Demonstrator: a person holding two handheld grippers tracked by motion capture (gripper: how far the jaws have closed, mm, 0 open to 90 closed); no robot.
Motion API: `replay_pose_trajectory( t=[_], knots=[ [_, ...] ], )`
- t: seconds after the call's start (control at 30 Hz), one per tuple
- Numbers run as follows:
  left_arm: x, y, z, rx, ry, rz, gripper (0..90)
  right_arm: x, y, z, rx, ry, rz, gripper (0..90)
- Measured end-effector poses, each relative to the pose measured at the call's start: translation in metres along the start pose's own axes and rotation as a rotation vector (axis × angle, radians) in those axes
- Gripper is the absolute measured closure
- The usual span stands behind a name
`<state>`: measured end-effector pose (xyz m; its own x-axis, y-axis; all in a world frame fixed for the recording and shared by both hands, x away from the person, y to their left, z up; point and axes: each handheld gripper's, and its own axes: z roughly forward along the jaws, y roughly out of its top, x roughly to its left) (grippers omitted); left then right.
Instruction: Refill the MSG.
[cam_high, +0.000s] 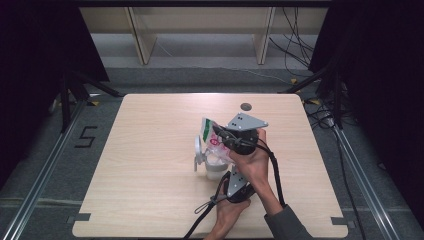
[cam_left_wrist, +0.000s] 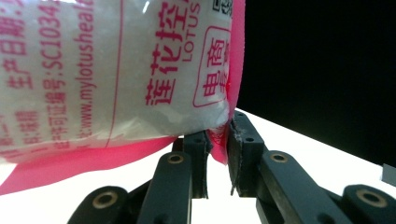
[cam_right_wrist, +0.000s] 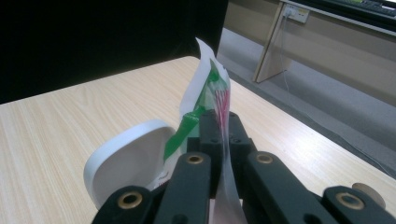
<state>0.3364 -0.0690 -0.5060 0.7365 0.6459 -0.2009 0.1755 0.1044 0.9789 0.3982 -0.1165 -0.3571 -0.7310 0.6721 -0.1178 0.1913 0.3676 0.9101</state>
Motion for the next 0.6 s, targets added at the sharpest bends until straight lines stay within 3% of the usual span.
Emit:
replay_pose_trajectory(
  t=[0.17, 0.27, 0.33, 0.4, 0.5, 0.53, 0.6],
  knots=[
    [-0.0005, -0.0001, -0.0001, 0.002, -0.001, -0.001, 78.5, -0.0007, 0.0001, 0.0005, -0.004, 0.000, -0.017, 90.0],
    [-0.0002, 0.0003, 0.0000, 0.001, 0.000, 0.001, 78.6, 0.0009, -0.0004, 0.0003, 0.000, -0.002, 0.011, 90.0],
    [-0.0008, 0.0006, -0.0006, 0.001, 0.000, 0.004, 78.5, -0.0008, 0.0004, -0.0002, -0.010, -0.001, -0.018, 90.0],
    [-0.0010, 0.0004, -0.0009, 0.013, 0.007, 0.002, 78.5, -0.0007, 0.0002, 0.0003, -0.002, -0.001, -0.017, 90.0],
    [-0.0011, 0.0003, -0.0011, 0.014, 0.007, 0.000, 78.6, -0.0003, -0.0011, 0.0012, -0.001, -0.004, 0.009, 90.0],
    [-0.0010, 0.0004, -0.0010, 0.010, 0.008, 0.004, 78.6, -0.0017, -0.0003, 0.0004, -0.007, -0.005, -0.016, 90.0],
    [-0.0008, 0.0006, -0.0002, 0.004, 0.001, 0.003, 78.6, -0.0012, 0.0003, -0.0004, -0.013, -0.003, -0.007, 90.0]
  ],
)
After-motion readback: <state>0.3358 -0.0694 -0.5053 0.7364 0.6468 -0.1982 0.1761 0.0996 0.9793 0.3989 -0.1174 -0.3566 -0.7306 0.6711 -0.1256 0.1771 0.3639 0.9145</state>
